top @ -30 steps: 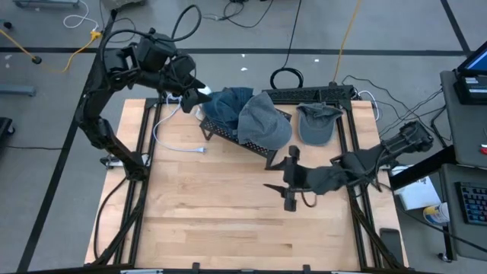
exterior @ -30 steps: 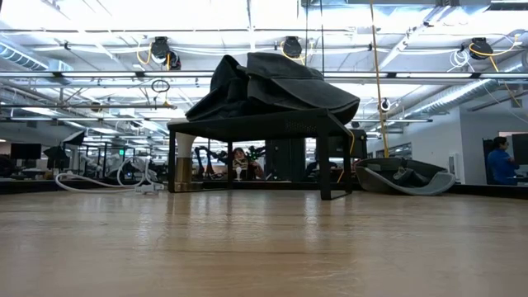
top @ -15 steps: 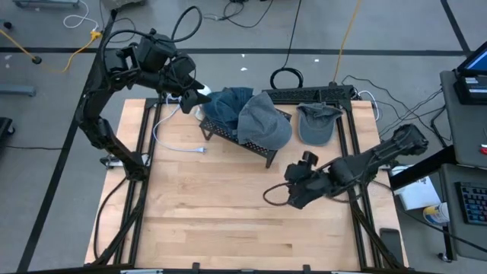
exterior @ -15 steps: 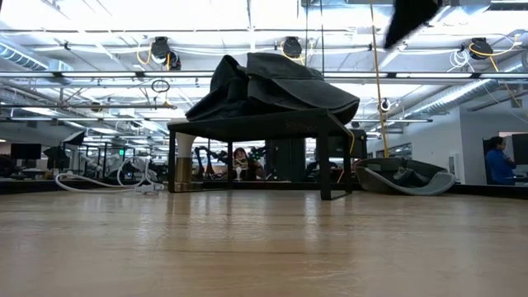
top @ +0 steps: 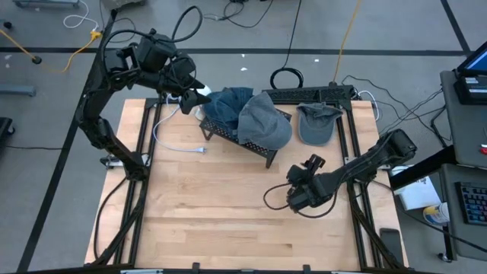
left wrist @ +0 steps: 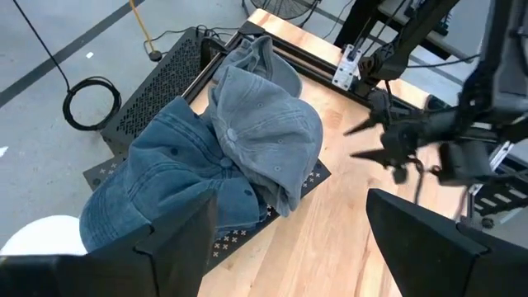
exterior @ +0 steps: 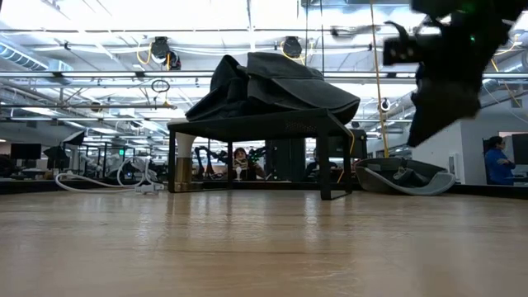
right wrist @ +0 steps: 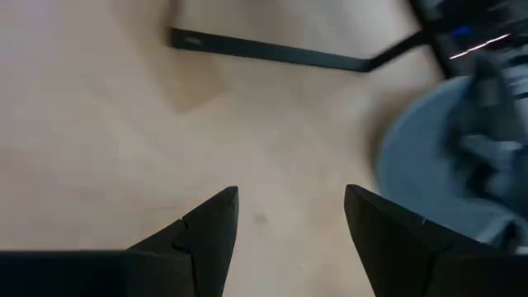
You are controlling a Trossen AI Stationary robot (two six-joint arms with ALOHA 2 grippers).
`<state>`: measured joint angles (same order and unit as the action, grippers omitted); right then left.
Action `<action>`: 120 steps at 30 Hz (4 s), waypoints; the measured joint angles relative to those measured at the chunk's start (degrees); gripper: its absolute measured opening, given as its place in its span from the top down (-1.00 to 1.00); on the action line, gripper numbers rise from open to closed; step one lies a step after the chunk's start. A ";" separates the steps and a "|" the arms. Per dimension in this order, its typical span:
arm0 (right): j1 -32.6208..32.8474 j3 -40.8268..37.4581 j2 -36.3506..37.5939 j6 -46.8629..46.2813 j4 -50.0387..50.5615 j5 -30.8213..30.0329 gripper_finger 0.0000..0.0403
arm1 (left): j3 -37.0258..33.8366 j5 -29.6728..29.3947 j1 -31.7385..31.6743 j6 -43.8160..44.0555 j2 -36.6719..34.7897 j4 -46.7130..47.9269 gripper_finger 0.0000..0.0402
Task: Pick & Place hat
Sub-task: Stack the gray cap on the gray caps on the shelf
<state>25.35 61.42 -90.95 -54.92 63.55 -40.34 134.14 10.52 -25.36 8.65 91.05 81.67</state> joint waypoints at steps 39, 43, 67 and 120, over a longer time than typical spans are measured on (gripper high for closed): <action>-30.74 -34.30 0.08 37.98 -65.68 -22.82 -0.07 | -0.01 -0.03 0.01 -1.28 0.00 -0.83 -0.60; -33.79 -35.75 0.12 41.23 -70.05 -22.57 -0.07 | 0.01 -0.02 0.00 -2.11 0.00 -0.74 -0.55; -27.05 -29.58 4.20 33.15 -49.18 -11.09 0.97 | 0.01 -0.28 -0.07 -2.41 0.00 -0.78 -0.44; 13.57 -15.60 38.79 13.54 -56.43 38.01 0.96 | -0.01 7.48 10.78 9.76 0.02 8.24 -0.31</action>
<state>38.92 45.82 -52.15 -41.38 7.12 -2.33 134.13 18.00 -14.58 18.41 91.07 89.91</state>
